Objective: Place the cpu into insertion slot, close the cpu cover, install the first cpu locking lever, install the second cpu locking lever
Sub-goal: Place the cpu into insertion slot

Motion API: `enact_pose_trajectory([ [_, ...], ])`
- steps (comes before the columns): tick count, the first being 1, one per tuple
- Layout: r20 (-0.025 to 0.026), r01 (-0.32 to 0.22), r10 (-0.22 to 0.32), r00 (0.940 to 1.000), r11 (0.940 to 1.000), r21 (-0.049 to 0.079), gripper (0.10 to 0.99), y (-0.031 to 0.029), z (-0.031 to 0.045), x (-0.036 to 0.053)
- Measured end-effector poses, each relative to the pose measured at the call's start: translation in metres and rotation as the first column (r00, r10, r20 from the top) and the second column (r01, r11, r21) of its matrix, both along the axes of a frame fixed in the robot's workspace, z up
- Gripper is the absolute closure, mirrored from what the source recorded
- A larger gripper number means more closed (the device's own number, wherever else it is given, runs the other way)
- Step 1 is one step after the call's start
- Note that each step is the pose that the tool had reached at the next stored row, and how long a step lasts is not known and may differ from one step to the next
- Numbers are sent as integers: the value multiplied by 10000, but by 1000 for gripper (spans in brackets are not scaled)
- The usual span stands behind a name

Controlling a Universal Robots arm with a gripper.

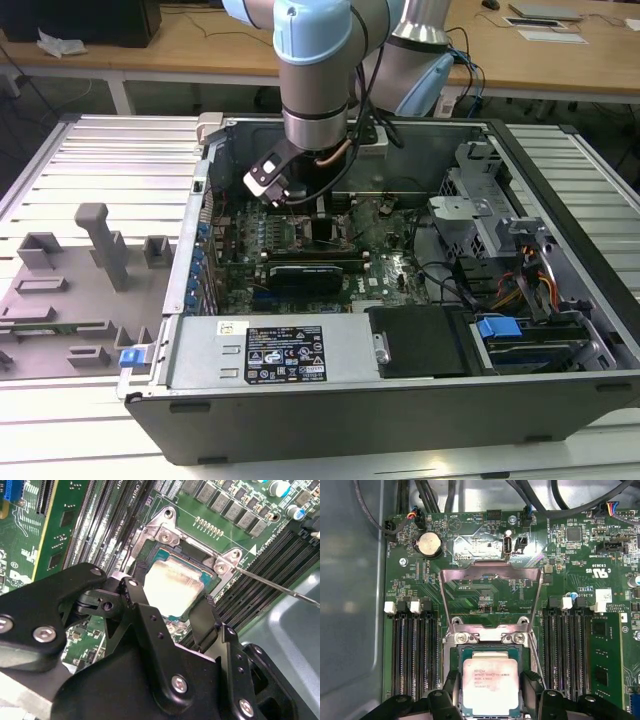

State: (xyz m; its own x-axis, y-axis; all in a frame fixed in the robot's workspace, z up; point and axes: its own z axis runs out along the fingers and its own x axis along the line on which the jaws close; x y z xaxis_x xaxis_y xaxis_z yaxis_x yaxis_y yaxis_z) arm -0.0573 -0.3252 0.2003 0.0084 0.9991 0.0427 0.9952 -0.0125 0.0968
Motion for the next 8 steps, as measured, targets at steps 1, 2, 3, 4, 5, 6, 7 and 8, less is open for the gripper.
enact_pose_trajectory([
  [1, 0, 0, 0, 10000, 10000, 0, 471, 0, 11, 0],
  [2, 0, 1, -1, 10000, 10000, 1, 471, 0, 22, 0],
  [3, 1, 0, 0, 10000, 10000, 1, 471, 0, 35, 0],
  [4, 0, 0, 0, 10000, 10000, 0, 471, 0, 44, 0],
  [5, 0, 0, 0, 10000, 10000, 0, 471, 0, 55, 0],
  [6, 0, 0, 0, 10000, 10000, 0, 471, 0, 62, 0],
  [7, 0, 0, 0, 10000, 10000, 1, 471, 0, 67, 0],
  [8, 2, 0, 0, 10000, 10000, 3, 471, 1, 67, 0],
])
